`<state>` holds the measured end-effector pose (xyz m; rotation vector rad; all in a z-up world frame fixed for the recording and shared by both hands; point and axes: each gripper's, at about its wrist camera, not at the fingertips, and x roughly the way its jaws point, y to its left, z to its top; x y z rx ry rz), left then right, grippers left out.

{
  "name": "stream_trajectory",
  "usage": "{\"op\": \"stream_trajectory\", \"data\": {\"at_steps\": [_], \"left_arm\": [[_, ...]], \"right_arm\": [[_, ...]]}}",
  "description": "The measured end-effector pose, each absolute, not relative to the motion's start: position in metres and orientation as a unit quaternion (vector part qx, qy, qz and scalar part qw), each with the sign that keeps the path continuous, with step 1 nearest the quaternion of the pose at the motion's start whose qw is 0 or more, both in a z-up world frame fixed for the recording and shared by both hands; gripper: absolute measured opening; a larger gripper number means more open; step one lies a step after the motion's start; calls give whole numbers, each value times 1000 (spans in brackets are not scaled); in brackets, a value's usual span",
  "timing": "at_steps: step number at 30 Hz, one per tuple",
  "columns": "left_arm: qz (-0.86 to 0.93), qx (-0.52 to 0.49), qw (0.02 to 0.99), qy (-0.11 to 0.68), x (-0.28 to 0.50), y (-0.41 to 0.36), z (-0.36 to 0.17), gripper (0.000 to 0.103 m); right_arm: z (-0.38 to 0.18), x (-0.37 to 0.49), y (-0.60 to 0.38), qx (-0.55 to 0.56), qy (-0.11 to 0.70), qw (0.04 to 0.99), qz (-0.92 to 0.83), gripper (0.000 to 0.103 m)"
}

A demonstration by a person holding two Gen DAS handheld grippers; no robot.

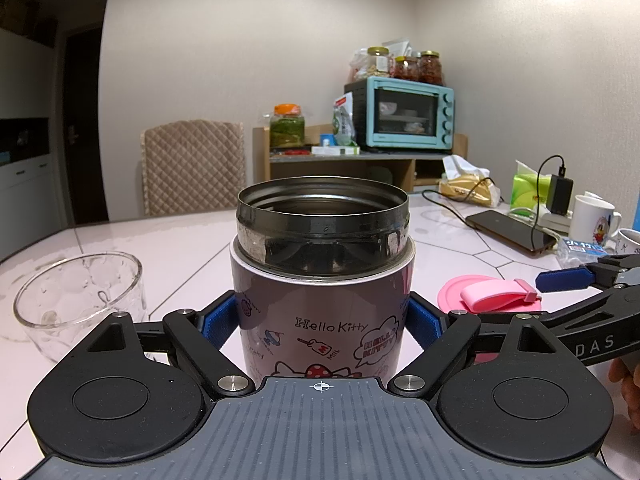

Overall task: Unscrew bottle cap and pour
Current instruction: 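Open the left gripper to release the Hello Kitty jar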

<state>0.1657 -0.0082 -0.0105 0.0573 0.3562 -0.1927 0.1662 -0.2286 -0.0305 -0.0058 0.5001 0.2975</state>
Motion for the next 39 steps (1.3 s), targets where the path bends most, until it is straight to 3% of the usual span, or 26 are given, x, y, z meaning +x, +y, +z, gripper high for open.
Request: {"op": "stream_trajectory", "data": {"at_steps": [15,26,39], "left_arm": [[-100,35,978,178,167,-9,-11,93],[-105,34,978,176,165,-9,-11,103],[-108,40,977,178,165,-11,-11,103]], "right_arm": [[-31,162,-230,0,241,960,140,103],[-30,161,-231,2,241,961,138,103],[-30,159,-233,12,234,963,133,103]]}}
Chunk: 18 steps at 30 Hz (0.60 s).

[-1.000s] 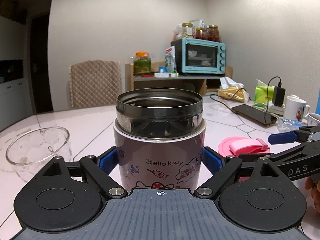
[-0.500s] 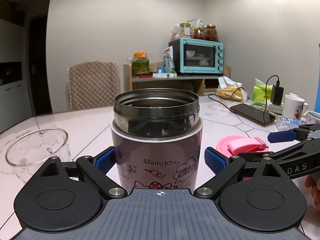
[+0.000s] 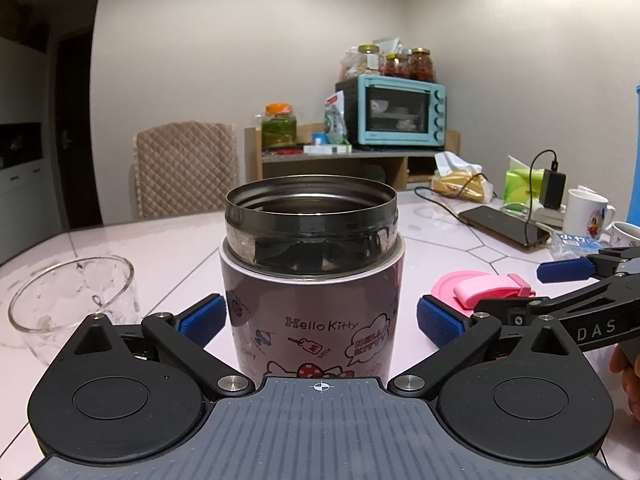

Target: Unscrew bottle cap and pour

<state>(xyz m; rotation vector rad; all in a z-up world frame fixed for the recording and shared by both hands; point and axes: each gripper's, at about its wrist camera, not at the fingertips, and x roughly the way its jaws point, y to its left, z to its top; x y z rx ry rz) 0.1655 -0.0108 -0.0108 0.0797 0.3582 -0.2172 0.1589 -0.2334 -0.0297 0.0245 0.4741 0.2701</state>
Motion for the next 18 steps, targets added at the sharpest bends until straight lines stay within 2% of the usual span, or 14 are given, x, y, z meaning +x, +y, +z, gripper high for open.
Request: {"op": "stream_trajectory", "data": {"at_steps": [18], "left_arm": [[-97,41,980,170,162,-10,-10,103]], "right_arm": [[-25,151,-240,30,215,968,130,103]]}}
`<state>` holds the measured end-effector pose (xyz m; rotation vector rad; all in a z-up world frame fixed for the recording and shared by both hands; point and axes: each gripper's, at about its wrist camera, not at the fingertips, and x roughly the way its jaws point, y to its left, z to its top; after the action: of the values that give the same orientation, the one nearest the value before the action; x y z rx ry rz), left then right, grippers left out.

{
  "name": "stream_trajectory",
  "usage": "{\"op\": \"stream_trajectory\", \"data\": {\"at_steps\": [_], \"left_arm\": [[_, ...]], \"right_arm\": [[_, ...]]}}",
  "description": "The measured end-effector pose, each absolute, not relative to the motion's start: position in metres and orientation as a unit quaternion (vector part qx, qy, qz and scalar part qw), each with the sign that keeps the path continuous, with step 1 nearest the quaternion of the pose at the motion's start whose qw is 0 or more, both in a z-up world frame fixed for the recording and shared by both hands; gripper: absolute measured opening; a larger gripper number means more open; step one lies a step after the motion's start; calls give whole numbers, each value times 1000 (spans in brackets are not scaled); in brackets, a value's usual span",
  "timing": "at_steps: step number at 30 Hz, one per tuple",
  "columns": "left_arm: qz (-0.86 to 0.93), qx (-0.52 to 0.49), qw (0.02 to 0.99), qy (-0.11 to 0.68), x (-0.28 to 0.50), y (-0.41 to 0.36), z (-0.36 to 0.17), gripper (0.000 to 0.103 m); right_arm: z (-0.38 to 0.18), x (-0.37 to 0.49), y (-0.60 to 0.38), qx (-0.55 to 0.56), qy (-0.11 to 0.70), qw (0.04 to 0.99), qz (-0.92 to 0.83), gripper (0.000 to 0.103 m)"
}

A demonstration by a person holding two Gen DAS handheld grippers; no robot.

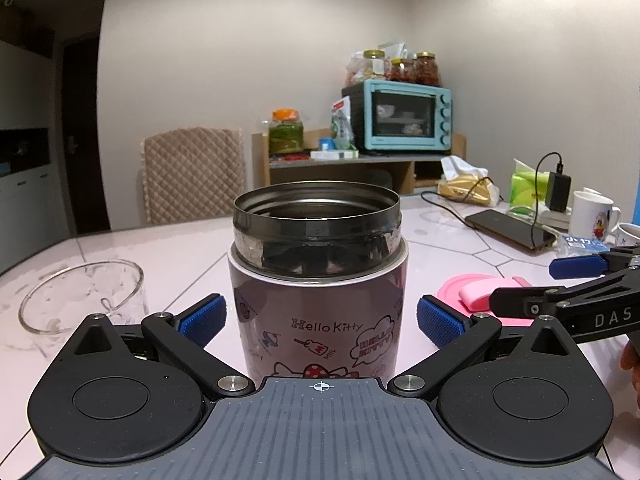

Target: Unscrew bottle cap and pour

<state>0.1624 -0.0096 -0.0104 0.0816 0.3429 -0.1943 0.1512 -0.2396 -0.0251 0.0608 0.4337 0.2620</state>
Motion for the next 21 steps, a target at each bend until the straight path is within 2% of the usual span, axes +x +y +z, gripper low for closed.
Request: {"op": "stream_trajectory", "data": {"at_steps": [21], "left_arm": [[-102,53,975,189,155,-8,-10,103]], "right_arm": [[-9,132,-246,45,190,971,136,103]]}}
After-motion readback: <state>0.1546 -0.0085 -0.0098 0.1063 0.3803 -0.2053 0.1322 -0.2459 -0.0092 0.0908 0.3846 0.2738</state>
